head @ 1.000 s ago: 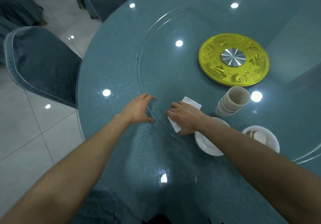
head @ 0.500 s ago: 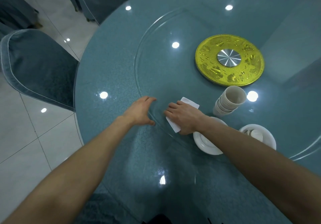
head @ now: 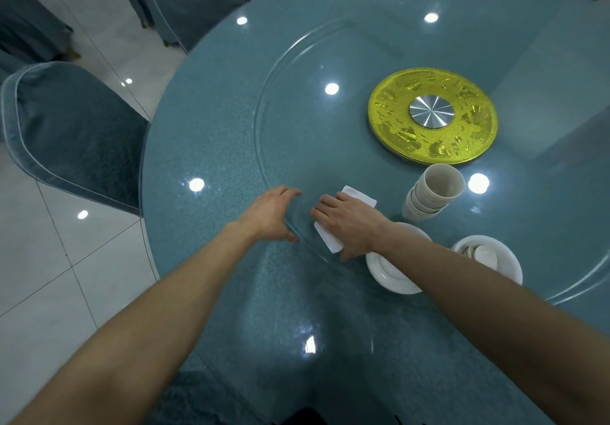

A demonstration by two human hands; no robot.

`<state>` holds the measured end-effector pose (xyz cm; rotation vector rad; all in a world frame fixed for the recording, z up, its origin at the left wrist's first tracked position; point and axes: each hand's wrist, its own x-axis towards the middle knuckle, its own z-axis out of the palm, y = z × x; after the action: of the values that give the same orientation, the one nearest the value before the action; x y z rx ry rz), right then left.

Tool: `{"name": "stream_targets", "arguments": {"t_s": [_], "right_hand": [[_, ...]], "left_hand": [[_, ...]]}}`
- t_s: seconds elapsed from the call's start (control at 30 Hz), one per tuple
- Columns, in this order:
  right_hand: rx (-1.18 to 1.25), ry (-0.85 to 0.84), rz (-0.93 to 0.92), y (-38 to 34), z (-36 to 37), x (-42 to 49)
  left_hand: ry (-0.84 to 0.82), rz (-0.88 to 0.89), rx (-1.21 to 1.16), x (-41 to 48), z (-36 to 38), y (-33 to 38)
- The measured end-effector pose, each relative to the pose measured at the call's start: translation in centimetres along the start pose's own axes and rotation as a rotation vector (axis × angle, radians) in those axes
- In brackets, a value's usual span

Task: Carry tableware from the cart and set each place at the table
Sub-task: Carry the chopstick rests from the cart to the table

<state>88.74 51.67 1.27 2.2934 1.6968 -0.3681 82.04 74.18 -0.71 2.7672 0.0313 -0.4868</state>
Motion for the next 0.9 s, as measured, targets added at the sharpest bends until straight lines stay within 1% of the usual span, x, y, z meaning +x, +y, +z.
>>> {"name": "stream_targets", "arguments": {"t_s": [0.1,0.27,0.33,0.47,0.6,0.8,0.9], "right_hand": [[0.015,0.009,0.017,0.1,0.0,-0.4],[0.069,0.087,0.05,-0.1,-0.4,-2.0],[0.117,0.148,0.099,-0.2,-0.7,-3.3],[0.293,0.267,0.242,-0.4,-0.9,-6.1],[0.38,0.28,0.337,-0.9,-0.1,-8.2],[0.505,0.332,0.409,-1.7,1.5,-9.2],[0.535,0.353,0.455,-1.7,2.0,-9.5]], "left_hand": [[-0.008,0.002,0.0,0.2,0.0,0.1],[-0.01,0.03,-0.018,0.9,0.3,0.7],[-0.016,0.046,-0.08,1.2,0.6,1.1],[-0.017,0.083,-0.174,1.9,1.4,1.7],[-0.062,0.093,-0.159,2.7,2.4,2.4],[-0.118,0.131,-0.116,4.1,3.1,2.8],[-0.119,0.162,-0.093,4.5,3.6,2.6]]}}
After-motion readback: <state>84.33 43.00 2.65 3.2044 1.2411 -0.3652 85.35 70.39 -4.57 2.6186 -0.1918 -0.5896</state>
